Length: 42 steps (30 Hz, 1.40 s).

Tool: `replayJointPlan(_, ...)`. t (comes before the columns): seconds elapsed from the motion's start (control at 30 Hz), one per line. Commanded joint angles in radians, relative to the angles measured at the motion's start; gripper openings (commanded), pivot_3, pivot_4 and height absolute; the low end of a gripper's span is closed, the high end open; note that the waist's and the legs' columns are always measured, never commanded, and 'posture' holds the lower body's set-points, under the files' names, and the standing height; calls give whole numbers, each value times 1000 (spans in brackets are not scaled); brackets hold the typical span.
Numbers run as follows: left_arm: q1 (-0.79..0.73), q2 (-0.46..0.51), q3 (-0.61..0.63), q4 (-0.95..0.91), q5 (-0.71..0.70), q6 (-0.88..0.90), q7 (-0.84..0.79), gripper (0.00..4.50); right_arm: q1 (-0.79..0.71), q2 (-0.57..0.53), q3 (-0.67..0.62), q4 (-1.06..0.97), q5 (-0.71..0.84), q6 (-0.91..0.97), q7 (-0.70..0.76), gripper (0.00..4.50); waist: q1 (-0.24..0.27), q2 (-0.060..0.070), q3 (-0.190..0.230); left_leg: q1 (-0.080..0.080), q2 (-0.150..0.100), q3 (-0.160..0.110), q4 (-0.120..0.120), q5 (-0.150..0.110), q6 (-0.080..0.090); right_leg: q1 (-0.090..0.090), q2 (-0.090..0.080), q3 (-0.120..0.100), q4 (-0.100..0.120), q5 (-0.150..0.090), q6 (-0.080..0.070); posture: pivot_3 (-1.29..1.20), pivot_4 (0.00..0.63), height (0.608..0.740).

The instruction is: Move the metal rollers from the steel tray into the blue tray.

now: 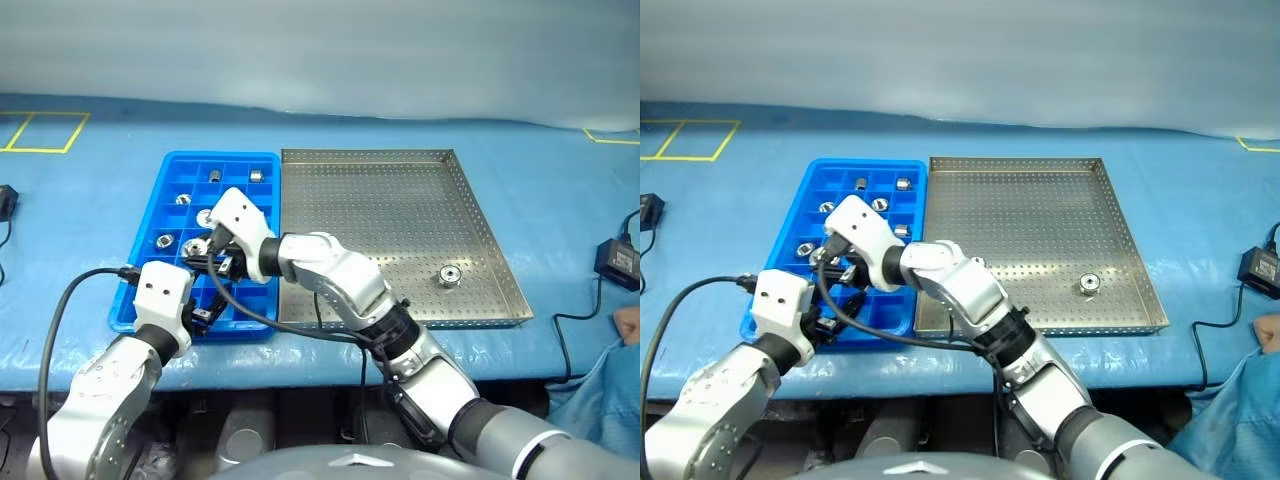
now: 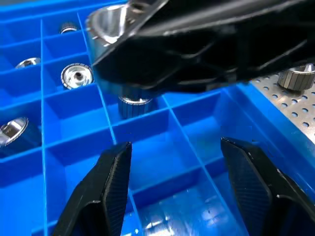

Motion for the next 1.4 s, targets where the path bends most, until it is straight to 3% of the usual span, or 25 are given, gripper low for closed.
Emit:
replayJointPlan(0.03,22,-15,10,-67,-8,-8,18,3130,-48,55,6,64,-20,-72,20,1739,13,0,0,0,0,0,0,0,0,0,0,0,0,-1,0,379,150,740)
replayJointPlan(0.67,33,-14,-18,-65,-3,-1,37,3130,-113,146,-3,301,-27,-206,56,1739,43,0,0,-1,0,-3,-2,0,-1,0,0,-5,-1,-3,-2,413,150,740)
replayJointPlan(0.8,30,-19,-36,-61,-2,-4,41,3130,-117,149,-5,317,-29,-236,59,2926,44,0,0,-1,0,-3,-2,0,-1,0,0,-5,0,-3,-2,414,150,740)
replayJointPlan(0.87,21,-24,-54,-50,-5,-5,42,3130,-105,151,-31,269,-14,-247,40,3568,46,0,0,-1,0,-3,-2,0,-1,0,0,-5,0,-3,-2,410,150,740)
replayJointPlan(1.1,-34,-26,-109,-6,-6,-29,33,3130,-49,57,-118,-26,39,-142,11,3568,50,0,0,-3,0,-5,-2,1,-2,-1,0,-7,-1,-3,-3,356,150,740)
replayJointPlan(1.4,-316,-2,-247,168,-7,-36,-41,3130,211,-247,-259,-519,30,88,-92,3568,50,1,0,-3,-2,-8,1,1,-3,2,-2,-13,-2,-4,-4,199,150,740)
